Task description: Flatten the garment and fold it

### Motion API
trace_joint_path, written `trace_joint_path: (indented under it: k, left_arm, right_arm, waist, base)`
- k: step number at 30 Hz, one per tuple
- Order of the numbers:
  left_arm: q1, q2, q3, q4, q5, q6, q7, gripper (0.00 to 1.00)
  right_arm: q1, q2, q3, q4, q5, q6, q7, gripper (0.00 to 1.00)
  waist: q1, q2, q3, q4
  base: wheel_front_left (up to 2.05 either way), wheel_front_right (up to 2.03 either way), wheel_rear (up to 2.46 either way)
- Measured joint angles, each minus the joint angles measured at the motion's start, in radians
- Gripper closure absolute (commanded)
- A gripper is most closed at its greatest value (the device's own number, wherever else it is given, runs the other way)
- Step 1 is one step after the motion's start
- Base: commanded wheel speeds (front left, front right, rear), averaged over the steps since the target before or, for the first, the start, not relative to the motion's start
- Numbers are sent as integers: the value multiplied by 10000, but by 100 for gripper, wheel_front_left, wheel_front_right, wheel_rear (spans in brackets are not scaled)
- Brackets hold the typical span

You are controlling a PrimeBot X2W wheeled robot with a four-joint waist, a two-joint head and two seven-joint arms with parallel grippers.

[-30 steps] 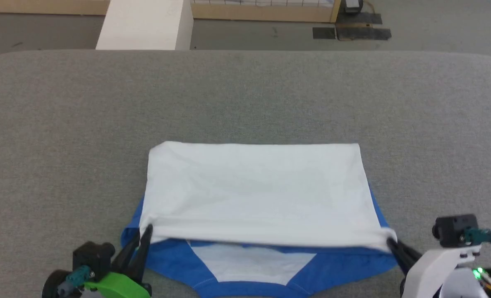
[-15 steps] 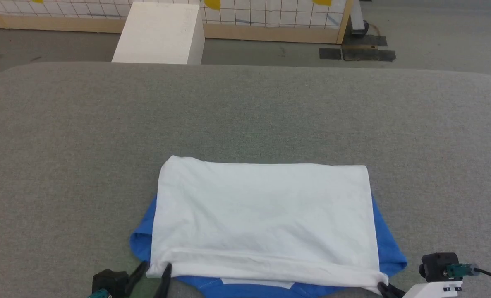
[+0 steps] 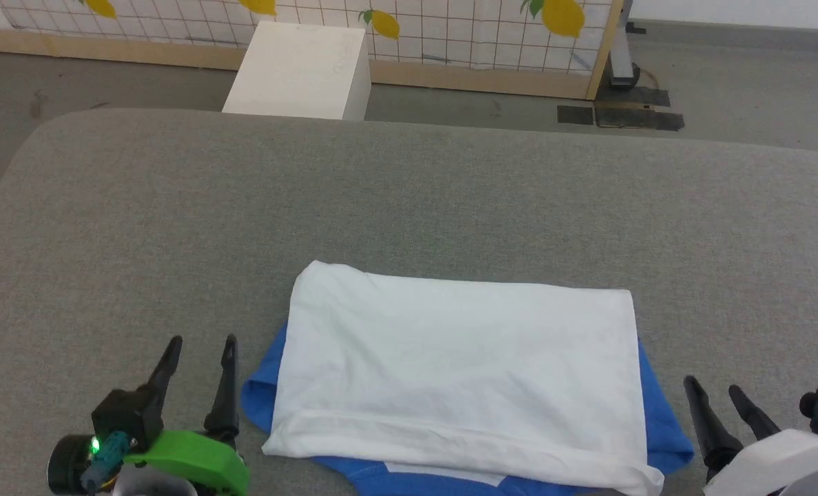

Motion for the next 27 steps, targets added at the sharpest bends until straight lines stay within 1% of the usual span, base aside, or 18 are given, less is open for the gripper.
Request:
trace_joint_path:
  k: [2,4,7,9,14,17,20,21,22,23,24,27]
  left_arm:
    - [-181,-280,336,-128,328,-13,-2,0]
    - [-350,-581,629,-148,577,-73,-2,0]
    - [-669,-1076,966,79,894,-387,-2,0]
    - [-878,-1308,1116,240,1058,-525,-2,0]
    - [-1309,-1889,1498,583,1561,-905,-2,0]
    - [-1386,-2100,1632,725,1718,-1164,-2,0]
    - [-1398,-2236,1776,880,1833,-1360,-2,0]
    - [-1397,-2263,1820,918,1900,-1411,-2,0]
    - [-1397,-2284,1883,959,2004,-1432,-2,0]
    - [-1395,-2311,1944,982,2071,-1507,-2,0]
    - [-1393,-2337,2002,1005,2125,-1522,-2,0]
    - [-1381,-2418,2176,1035,2220,-1620,-2,0]
  right_arm:
    - [-346,-2,27,374,-44,0,-359,0]
    - [-655,6,35,823,-336,0,-665,0]
    - [-1211,-2,188,1797,-234,0,-932,0]
    - [-1511,4,311,2374,-268,0,-955,0]
    - [-2240,10,639,4107,-516,0,-460,0]
    - [-2598,-21,644,4730,-746,4,-40,0]
    - [-2852,-134,968,4949,-677,0,447,0]
    - [-2883,-132,1074,4982,-654,-2,583,6]
    - [-2918,-201,1195,4986,-587,-2,765,54]
    - [-2936,-242,1269,4963,-529,-4,857,73]
    - [-2933,-270,1336,4907,-447,-8,895,100]
    - [-2841,-217,1499,4692,-316,-4,895,100]
  waist:
    - [0,0,16,59]
    - [0,0,43,110]
    - [0,0,103,176]
    - [0,0,131,204]
    - [1,0,199,232]
    - [1,0,225,245]
    - [0,-1,223,249]
    - [0,0,221,245]
    - [0,0,216,238]
    - [0,0,209,230]
    - [0,0,203,221]
    - [0,0,191,193]
  base:
    - [0,0,0]
    - [0,0,0]
    - [0,0,0]
    - [0,0,0]
    - [0,0,0]
    - [0,0,0]
    - [0,0,0]
    - [0,0,0]
    - [0,0,0]
    - [0,0,0]
    - [0,0,0]
    - [0,0,0]
